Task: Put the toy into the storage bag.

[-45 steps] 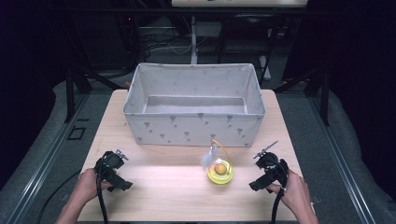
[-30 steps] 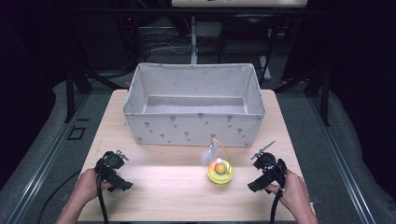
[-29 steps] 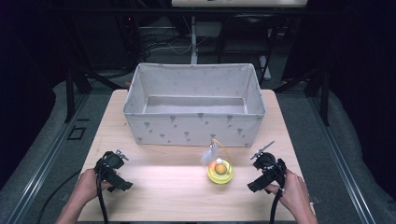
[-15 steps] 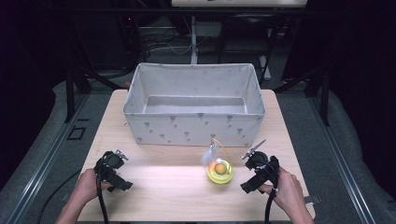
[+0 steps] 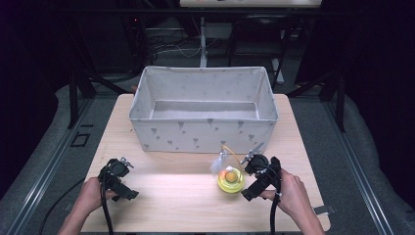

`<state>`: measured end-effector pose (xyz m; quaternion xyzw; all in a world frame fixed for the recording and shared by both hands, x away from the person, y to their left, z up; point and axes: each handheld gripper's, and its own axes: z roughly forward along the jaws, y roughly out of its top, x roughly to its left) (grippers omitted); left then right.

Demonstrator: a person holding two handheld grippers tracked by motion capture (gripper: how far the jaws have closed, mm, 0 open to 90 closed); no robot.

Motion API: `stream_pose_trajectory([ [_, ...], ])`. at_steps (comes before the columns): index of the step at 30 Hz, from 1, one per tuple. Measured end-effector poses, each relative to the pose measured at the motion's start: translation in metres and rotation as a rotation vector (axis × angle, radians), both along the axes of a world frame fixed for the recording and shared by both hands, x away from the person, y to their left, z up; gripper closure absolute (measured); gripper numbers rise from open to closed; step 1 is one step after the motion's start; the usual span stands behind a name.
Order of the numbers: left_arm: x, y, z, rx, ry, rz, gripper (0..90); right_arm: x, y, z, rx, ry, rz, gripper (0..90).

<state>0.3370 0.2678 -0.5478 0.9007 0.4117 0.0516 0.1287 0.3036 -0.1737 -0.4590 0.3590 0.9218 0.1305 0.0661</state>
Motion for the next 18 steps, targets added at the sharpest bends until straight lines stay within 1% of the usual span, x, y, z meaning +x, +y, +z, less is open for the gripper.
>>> stream_pose_trajectory([
  [1, 0.0, 0.0, 0.0, 0.0, 0.001, 0.001, 0.2, 0.0, 0.002, 0.0, 0.019, -0.007, -0.003, 0.0],
  [2, 0.0, 0.0, 0.0, 0.0, 0.002, 0.001, 0.2, 0.001, 0.003, 0.002, 0.01, -0.013, 0.008, 0.0],
  [4, 0.0, 0.0, 0.0, 0.001, 0.003, 0.001, 0.2, 0.002, 0.006, 0.006, 0.01, -0.015, 0.02, 0.0],
  [7, 0.0, 0.0, 0.0, -0.003, 0.001, 0.005, 0.1, 0.004, 0.009, 0.009, 0.014, -0.026, 0.03, 0.0],
  [8, 0.0, 0.0, 0.0, -0.004, 0.002, 0.005, 0.2, 0.006, 0.011, 0.012, 0.018, -0.033, 0.042, 0.0],
  [12, 0.0, 0.0, 0.0, -0.001, 0.003, 0.002, 0.2, 0.008, 0.015, 0.017, 0.021, -0.04, 0.053, 0.0],
  [16, 0.0, 0.0, 0.0, -0.004, 0.003, 0.005, 0.1, 0.012, 0.021, 0.025, 0.024, -0.048, 0.077, 0.0],
  [17, 0.0, 0.0, 0.0, -0.003, 0.002, 0.001, 0.1, 0.013, 0.021, 0.026, 0.036, -0.051, 0.076, 0.0],
  [18, 0.0, 0.0, 0.0, 0.0, 0.003, -0.004, 0.1, 0.013, 0.022, 0.028, 0.036, -0.053, 0.079, 0.0],
])
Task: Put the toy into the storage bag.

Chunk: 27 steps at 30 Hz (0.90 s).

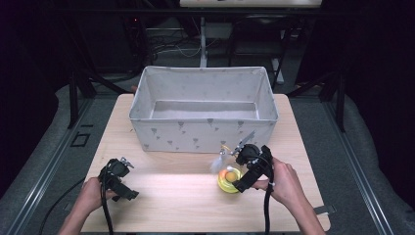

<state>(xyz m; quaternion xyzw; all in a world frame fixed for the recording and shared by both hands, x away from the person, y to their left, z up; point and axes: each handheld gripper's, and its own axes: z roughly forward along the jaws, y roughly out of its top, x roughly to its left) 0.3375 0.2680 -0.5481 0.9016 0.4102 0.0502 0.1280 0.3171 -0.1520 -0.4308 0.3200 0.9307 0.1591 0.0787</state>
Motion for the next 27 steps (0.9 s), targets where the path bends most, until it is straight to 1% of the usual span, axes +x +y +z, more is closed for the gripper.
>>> stream_pose_trajectory([
  [2, 0.0, 0.0, 0.0, 0.002, 0.001, 0.001, 0.1, 0.001, 0.001, 0.003, 0.002, -0.011, -0.003, 0.9],
  [3, 0.0, 0.0, 0.0, 0.002, 0.003, 0.002, 0.1, 0.002, 0.002, 0.004, 0.005, -0.012, 0.0, 4.5],
  [5, 0.0, -0.001, 0.0, 0.002, 0.005, 0.001, 0.1, 0.004, 0.003, 0.008, 0.013, -0.022, -0.005, 15.8],
  [6, 0.0, -0.001, 0.0, 0.002, 0.005, 0.0, 0.1, 0.004, 0.003, 0.009, 0.018, -0.026, -0.003, 17.6],
  [8, 0.0, -0.001, -0.001, 0.002, 0.005, 0.0, 0.1, 0.006, 0.005, 0.011, 0.004, -0.031, 0.004, 26.3],
  [12, 0.0, 0.0, 0.0, 0.003, 0.004, 0.001, 0.1, 0.007, 0.009, 0.015, -0.004, -0.035, 0.02, 34.8],
  [13, 0.0, 0.0, 0.0, 0.003, 0.005, 0.001, 0.1, 0.008, 0.01, 0.017, -0.02, -0.036, 0.024, 37.5],
  [14, 0.0, -0.001, -0.001, 0.003, 0.006, 0.001, 0.1, 0.008, 0.011, 0.017, -0.007, -0.038, 0.023, 39.2],
  [16, 0.0, -0.001, -0.001, 0.004, 0.006, -0.001, 0.1, 0.008, 0.012, 0.02, -0.011, -0.042, 0.027, 44.2],
  [19, 0.0, -0.001, -0.001, 0.003, 0.005, 0.0, 0.1, 0.008, 0.015, 0.024, -0.032, -0.05, 0.032, 54.6],
  [21, 0.0, -0.001, 0.0, 0.004, 0.004, 0.0, 0.1, 0.008, 0.017, 0.026, -0.034, -0.048, 0.037, 57.4],
  [22, 0.0, -0.001, 0.0, 0.004, 0.003, -0.001, 0.2, 0.008, 0.017, 0.028, -0.046, -0.052, 0.04, 59.1],
  [23, 0.0, -0.001, 0.0, 0.003, 0.003, -0.001, 0.1, 0.007, 0.018, 0.029, -0.038, -0.05, 0.043, 60.1],
  [25, 0.0, -0.001, -0.001, 0.004, 0.004, -0.001, 0.1, 0.006, 0.019, 0.031, -0.049, -0.055, 0.047, 62.0],
  [27, 0.0, -0.001, -0.001, 0.004, 0.006, -0.001, 0.2, 0.006, 0.02, 0.032, -0.049, -0.056, 0.052, 64.7],
])
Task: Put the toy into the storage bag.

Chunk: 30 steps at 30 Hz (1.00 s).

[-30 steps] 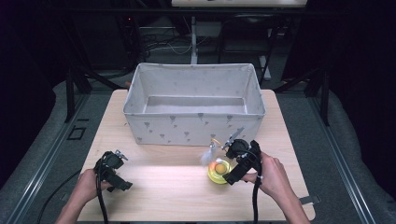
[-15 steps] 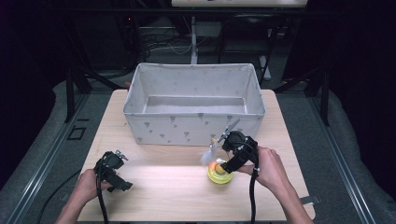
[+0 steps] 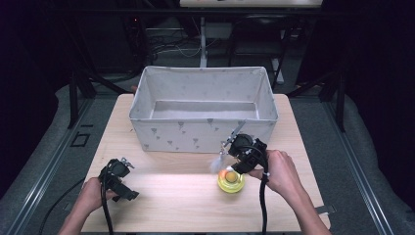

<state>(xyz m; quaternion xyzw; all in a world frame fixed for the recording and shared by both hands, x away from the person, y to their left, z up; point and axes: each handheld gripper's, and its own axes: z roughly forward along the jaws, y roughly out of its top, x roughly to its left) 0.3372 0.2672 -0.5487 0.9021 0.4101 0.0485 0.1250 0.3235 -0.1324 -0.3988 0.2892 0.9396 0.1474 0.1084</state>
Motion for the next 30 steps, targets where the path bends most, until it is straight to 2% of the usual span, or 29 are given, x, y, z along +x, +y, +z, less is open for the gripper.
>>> stream_pose_trajectory([
  [10, 0.0, 0.0, 0.0, 0.001, 0.001, -0.002, 0.1, 0.004, 0.004, 0.004, -0.056, 0.044, 0.016, 73.9],
  [13, 0.0, 0.0, 0.0, 0.001, -0.001, -0.003, 0.2, 0.006, 0.006, 0.005, -0.086, 0.052, 0.024, 78.8],
  [18, 0.0, 0.0, 0.0, 0.002, 0.0, -0.003, 0.1, 0.007, 0.008, 0.006, -0.104, 0.063, 0.034, 85.4],
  [26, 0.0, 0.0, 0.0, 0.002, -0.002, -0.003, 0.1, 0.011, 0.01, 0.007, -0.094, 0.084, 0.042, 87.3],
  [30, 0.0, 0.0, 0.0, 0.002, -0.001, -0.003, 0.2, 0.012, 0.01, 0.003, -0.074, 0.095, 0.044, 87.4],
])
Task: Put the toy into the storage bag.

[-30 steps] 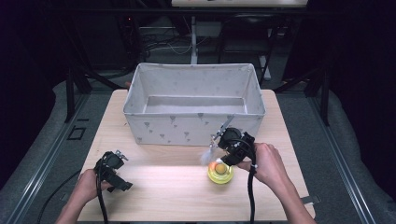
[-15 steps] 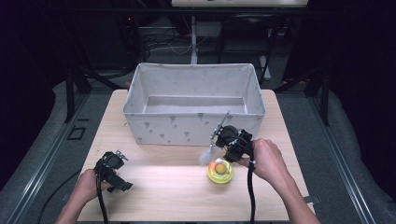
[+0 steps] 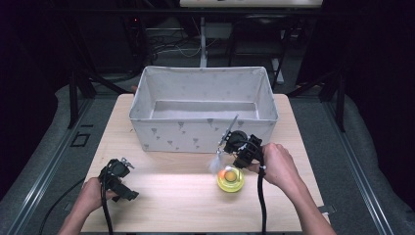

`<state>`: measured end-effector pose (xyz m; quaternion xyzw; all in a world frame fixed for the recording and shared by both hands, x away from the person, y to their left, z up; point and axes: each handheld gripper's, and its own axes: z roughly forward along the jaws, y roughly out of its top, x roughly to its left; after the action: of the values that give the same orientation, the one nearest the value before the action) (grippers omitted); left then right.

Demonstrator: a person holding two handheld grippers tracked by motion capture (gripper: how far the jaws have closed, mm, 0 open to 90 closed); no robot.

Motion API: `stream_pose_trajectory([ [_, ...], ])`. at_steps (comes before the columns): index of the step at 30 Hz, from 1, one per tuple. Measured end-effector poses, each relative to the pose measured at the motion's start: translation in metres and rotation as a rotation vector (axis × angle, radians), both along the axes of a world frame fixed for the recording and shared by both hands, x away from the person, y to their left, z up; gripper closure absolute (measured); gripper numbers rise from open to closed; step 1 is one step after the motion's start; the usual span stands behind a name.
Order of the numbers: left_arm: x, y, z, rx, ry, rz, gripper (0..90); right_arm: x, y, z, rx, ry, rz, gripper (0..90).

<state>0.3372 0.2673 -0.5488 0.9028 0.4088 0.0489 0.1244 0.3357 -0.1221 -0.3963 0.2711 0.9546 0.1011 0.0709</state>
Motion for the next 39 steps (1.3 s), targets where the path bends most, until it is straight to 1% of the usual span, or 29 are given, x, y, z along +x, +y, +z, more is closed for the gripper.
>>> stream_pose_trajectory([
  [3, 0.0, 0.0, 0.0, 0.0, 0.0, 0.001, 0.2, -0.001, 0.0, -0.002, 0.021, 0.008, 0.002, 88.1],
  [4, 0.0, 0.0, 0.0, 0.0, 0.0, 0.001, 0.1, -0.001, 0.0, -0.002, 0.021, 0.008, 0.002, 88.1],
  [5, 0.0, 0.0, 0.0, 0.003, 0.0, 0.0, 0.2, -0.001, 0.001, -0.001, 0.0, 0.006, -0.001, 88.3],
  [8, 0.0, 0.0, 0.0, 0.002, -0.001, 0.0, 0.2, 0.0, 0.003, 0.0, -0.018, 0.008, -0.003, 88.4],
  [16, 0.0, 0.0, 0.0, 0.003, -0.003, 0.0, 0.2, 0.002, 0.004, 0.005, -0.031, 0.007, -0.003, 88.5],
  [19, 0.0, 0.0, 0.0, 0.002, -0.001, 0.0, 0.2, 0.002, 0.003, 0.011, -0.039, -0.001, -0.002, 88.5],
  [20, 0.0, 0.0, 0.0, 0.002, -0.001, 0.0, 0.2, 0.002, 0.002, 0.012, -0.034, -0.001, -0.004, 88.5],
  [21, 0.0, 0.0, 0.0, 0.002, -0.001, 0.0, 0.2, 0.002, 0.002, 0.015, -0.045, -0.004, 0.0, 88.5],
  [22, 0.0, 0.0, 0.0, 0.003, 0.001, 0.001, 0.2, 0.002, 0.001, 0.016, -0.031, -0.003, -0.002, 88.5],
  [26, 0.0, 0.0, 0.0, 0.002, 0.0, 0.001, 0.2, 0.002, 0.0, 0.023, -0.017, -0.005, 0.002, 88.5],
  [32, 0.0, 0.0, 0.0, 0.002, 0.0, 0.001, 0.2, 0.003, 0.0, 0.031, -0.028, -0.014, 0.002, 88.5],
  [36, 0.0, 0.0, 0.0, -0.002, 0.001, 0.002, 0.2, 0.005, -0.001, 0.036, -0.027, -0.014, 0.0, 88.4],
  [37, 0.0, -0.001, 0.0, -0.001, 0.0, 0.0, 0.2, 0.006, -0.002, 0.04, -0.033, -0.019, 0.002, 88.4],
  [39, 0.0, -0.001, 0.0, -0.001, 0.001, 0.0, 0.2, 0.006, -0.003, 0.042, -0.026, -0.018, 0.002, 88.4],
])
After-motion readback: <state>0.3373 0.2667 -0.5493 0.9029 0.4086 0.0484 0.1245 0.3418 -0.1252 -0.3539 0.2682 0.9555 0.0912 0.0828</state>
